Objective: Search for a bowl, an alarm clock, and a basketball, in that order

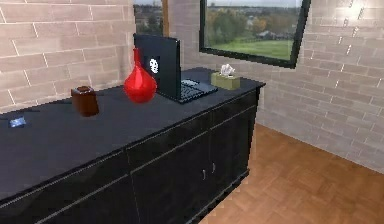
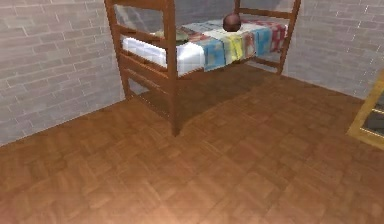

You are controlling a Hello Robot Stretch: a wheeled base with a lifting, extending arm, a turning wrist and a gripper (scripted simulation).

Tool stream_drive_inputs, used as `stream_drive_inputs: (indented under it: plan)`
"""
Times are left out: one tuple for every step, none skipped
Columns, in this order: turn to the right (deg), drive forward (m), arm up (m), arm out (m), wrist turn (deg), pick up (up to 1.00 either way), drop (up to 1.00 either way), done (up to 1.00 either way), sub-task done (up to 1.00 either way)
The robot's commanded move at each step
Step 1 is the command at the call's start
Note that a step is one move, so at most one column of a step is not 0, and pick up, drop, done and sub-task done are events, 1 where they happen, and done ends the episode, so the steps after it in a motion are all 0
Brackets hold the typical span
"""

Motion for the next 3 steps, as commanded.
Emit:
stream_drive_inputs:
  plan:
    - [24.0,0.00,0.00,0.00,0.0,0.00,0.00,0.00,0.00]
    - [0.0,0.25,0.00,0.00,0.0,0.00,0.00,0.00,0.00]
    - [-45.0,0.00,0.00,0.00,0.0,0.00,0.00,0.00,0.00]
